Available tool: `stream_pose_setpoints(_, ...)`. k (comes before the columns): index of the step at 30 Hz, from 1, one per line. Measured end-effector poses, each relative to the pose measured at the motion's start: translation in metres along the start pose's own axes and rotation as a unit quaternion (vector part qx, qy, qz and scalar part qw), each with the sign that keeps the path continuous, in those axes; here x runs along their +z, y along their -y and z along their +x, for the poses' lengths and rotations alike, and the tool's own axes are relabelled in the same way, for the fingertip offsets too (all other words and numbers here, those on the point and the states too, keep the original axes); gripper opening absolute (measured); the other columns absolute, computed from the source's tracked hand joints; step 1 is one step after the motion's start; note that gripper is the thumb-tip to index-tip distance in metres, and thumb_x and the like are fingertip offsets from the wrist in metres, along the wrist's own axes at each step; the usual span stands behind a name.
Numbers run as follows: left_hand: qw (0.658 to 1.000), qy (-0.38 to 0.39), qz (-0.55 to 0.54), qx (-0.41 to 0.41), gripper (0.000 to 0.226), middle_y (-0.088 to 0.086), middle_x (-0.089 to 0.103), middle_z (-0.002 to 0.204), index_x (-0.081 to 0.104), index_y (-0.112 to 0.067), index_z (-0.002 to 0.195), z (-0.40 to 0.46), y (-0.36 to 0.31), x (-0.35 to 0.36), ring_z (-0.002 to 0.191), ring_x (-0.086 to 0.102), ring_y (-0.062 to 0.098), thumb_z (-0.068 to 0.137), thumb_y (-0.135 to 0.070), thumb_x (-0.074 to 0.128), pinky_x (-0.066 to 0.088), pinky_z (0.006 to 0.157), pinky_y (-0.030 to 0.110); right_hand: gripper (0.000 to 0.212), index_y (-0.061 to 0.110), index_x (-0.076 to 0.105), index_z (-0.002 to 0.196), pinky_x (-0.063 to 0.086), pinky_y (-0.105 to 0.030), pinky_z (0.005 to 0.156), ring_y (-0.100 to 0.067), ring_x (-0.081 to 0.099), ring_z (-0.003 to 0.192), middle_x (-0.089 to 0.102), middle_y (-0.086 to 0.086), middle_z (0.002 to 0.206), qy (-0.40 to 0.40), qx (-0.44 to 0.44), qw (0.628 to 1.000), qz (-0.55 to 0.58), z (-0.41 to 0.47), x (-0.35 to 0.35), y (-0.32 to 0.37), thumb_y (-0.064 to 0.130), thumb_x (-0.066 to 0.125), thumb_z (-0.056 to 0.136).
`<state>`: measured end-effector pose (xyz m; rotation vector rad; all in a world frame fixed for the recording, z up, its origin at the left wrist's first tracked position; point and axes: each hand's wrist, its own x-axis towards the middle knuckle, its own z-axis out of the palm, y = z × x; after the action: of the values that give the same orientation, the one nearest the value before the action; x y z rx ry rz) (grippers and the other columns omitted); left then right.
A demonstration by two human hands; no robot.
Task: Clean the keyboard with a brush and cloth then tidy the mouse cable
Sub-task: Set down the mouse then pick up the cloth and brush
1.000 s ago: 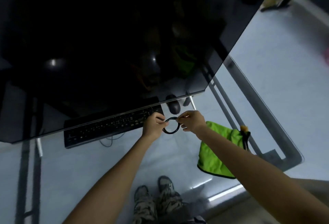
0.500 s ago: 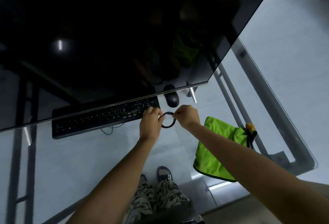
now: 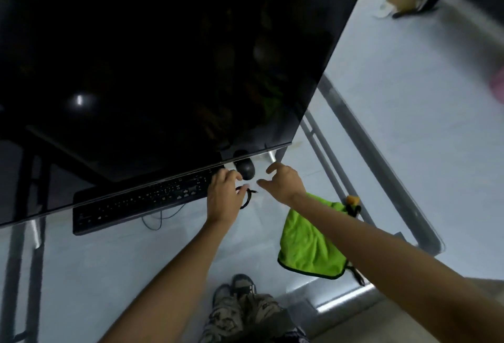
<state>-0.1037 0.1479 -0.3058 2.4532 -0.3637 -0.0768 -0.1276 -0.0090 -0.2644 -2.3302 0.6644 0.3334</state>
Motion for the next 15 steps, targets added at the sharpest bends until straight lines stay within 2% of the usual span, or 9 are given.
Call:
stream_pose_setpoints(3, 0.999, 0.005, -0.032, 0.040, 0.018, 0.003, 0.054, 0.100, 0.062, -0.014, 0.091, 0.005, -0.027, 0.000, 0.095, 0.055, 0.025, 0.083, -0.027, 0.071, 0.050, 0.078, 0.039, 0.033, 0.019, 0.061, 0.109, 0.050, -0.030, 0.069, -0.022, 0.064, 0.085, 0.069, -0.007, 0.094, -0.049, 0.032, 0.998, 0.024, -0.017, -0.042, -0.020, 0.037, 0.068, 0.082)
stream_pose_setpoints(6, 0.997, 0.058, -0.045, 0.035, 0.022, 0.008, 0.055, 0.107, 0.062, -0.012, 0.097, 0.007, -0.053, 0.014, 0.099, 0.056, 0.028, 0.086, -0.030, 0.066, 0.050, 0.077, 0.041, 0.025, 0.017, 0.062, 0.107, 0.047, -0.028, 0.064, -0.020, 0.061, 0.071, 0.068, -0.005, 0.084, -0.115, 0.091, 0.987, 0.067, -0.032, -0.072, -0.060, 0.030, 0.062, 0.086)
stream_pose_setpoints(7, 0.995, 0.089, -0.039, 0.021, 0.026, 0.009, 0.055, 0.110, 0.061, -0.011, 0.102, 0.005, -0.059, 0.022, 0.101, 0.056, 0.028, 0.087, -0.033, 0.064, 0.050, 0.078, 0.040, 0.026, 0.014, 0.062, 0.110, 0.046, -0.028, 0.066, -0.022, 0.060, 0.073, 0.067, -0.006, 0.086, -0.137, 0.118, 0.980, 0.081, -0.036, -0.077, -0.076, 0.026, 0.059, 0.087)
stream_pose_setpoints(9, 0.987, 0.156, -0.026, -0.008, 0.037, 0.011, 0.057, 0.117, 0.057, -0.008, 0.111, -0.001, -0.067, 0.040, 0.106, 0.056, 0.030, 0.090, -0.038, 0.060, 0.049, 0.083, 0.040, 0.029, 0.009, 0.056, 0.114, 0.046, -0.032, 0.073, -0.029, 0.060, 0.087, 0.064, -0.014, 0.103, -0.175, 0.169, 0.965, 0.101, -0.041, -0.081, -0.112, 0.022, 0.055, 0.088)
stream_pose_setpoints(11, 0.976, 0.209, -0.022, -0.050, 0.050, 0.015, 0.058, 0.121, 0.051, -0.005, 0.120, -0.009, -0.071, 0.058, 0.111, 0.055, 0.031, 0.089, -0.044, 0.058, 0.048, 0.087, 0.040, 0.031, 0.007, 0.050, 0.115, 0.045, -0.034, 0.072, -0.031, 0.058, 0.092, 0.059, -0.018, 0.114, -0.178, 0.216, 0.950, 0.137, -0.046, -0.079, -0.144, 0.024, 0.055, 0.090)
stream_pose_setpoints(15, 0.957, 0.269, -0.009, -0.105, 0.065, 0.017, 0.060, 0.119, 0.044, -0.002, 0.125, -0.026, -0.080, 0.084, 0.110, 0.056, 0.032, 0.086, -0.052, 0.059, 0.046, 0.083, 0.037, 0.052, 0.000, 0.043, 0.121, 0.038, -0.031, 0.069, -0.034, 0.057, 0.099, 0.058, -0.017, 0.112, -0.136, 0.286, 0.930, 0.188, -0.052, -0.067, -0.182, 0.043, 0.054, 0.094)
